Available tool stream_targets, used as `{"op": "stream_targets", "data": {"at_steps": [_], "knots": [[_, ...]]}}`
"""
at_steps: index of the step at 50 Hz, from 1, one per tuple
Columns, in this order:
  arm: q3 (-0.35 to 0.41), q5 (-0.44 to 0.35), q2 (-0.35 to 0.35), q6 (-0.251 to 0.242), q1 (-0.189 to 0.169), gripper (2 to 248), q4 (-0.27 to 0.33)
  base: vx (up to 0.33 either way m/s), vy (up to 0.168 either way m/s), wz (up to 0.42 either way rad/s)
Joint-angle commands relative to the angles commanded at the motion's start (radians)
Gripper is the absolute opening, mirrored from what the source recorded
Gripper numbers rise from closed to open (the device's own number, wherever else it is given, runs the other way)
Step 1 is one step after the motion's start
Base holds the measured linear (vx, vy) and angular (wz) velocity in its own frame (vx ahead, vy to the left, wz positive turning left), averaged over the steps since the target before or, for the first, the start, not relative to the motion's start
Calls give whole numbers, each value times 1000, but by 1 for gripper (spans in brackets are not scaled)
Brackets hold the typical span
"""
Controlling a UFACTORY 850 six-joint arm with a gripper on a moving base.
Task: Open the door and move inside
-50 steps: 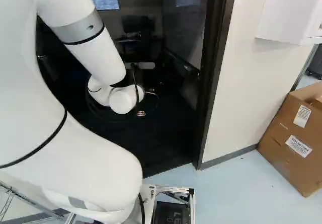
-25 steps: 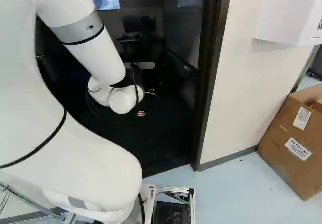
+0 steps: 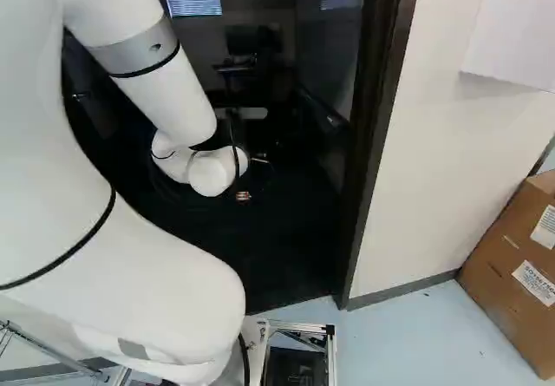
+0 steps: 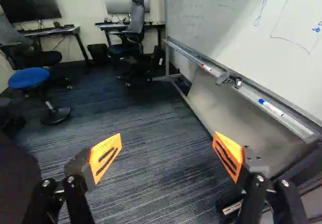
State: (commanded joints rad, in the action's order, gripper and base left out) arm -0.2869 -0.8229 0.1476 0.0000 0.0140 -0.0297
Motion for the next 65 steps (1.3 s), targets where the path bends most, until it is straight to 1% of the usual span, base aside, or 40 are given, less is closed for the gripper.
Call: {"op": "stream_targets", "data": {"at_steps": [13, 65], "knots": [[0, 0, 0, 0, 0, 247, 0, 92, -1, 128], [0, 0, 0, 0, 0, 247, 0, 80, 25, 123]]}}
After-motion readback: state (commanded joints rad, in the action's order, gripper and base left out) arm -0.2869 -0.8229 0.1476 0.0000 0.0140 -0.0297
